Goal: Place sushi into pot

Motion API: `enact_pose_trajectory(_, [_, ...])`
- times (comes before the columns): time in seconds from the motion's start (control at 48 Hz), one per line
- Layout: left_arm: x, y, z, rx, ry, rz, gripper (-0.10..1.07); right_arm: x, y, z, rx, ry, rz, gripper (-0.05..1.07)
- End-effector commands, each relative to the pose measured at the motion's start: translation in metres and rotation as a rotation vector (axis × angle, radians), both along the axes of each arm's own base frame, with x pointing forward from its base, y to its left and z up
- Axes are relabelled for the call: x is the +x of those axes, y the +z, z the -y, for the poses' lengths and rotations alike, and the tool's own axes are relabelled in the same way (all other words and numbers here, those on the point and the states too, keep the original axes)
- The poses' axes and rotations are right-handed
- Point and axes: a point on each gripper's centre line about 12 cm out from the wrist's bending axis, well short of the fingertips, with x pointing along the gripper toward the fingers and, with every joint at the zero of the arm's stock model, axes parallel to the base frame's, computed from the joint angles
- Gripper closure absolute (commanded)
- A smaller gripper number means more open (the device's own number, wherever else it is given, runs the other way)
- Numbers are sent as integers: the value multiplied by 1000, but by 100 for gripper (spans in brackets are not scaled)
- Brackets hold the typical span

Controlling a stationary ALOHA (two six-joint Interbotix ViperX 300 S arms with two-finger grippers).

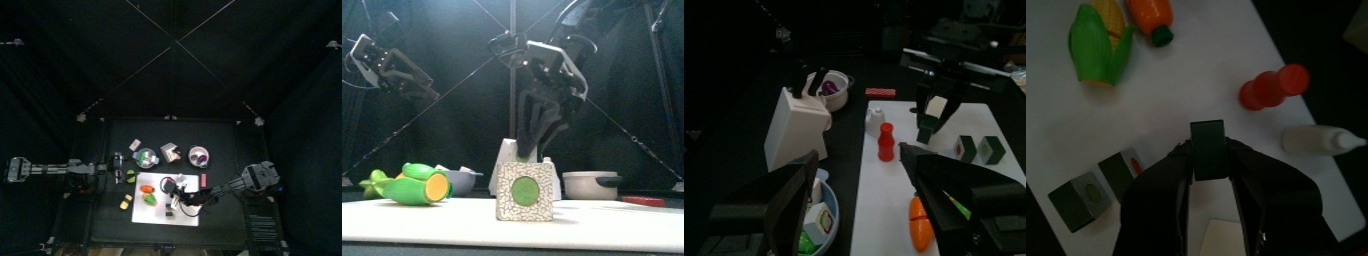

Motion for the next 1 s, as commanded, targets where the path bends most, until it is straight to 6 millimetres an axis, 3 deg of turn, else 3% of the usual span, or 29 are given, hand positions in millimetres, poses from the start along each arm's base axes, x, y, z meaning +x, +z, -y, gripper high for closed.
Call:
enact_pose_trajectory(0.0, [2, 5, -1, 2, 2, 14, 0, -10, 41, 8, -1, -36, 64, 49])
enact_pose_trajectory(0.125, [2, 4, -1, 2, 2, 11, 0, -30, 58, 20, -31, -90, 49, 49])
enact_pose_trajectory(0.271, [2, 4, -1, 2, 3, 11, 0, -62, 69, 54, -75, -202, 11, 49])
enact_pose_trajectory(0.604, [1, 4, -2, 3, 6, 10, 0, -124, 55, 139, -132, -429, -59, 49])
enact_pose_trajectory(0.75, [1, 2, -2, 3, 7, 7, 0, -135, 39, 160, -106, -467, -60, 48])
enact_pose_trajectory(0.979, [1, 2, -2, 3, 10, 7, 0, -130, 18, 165, -21, -415, 3, 48])
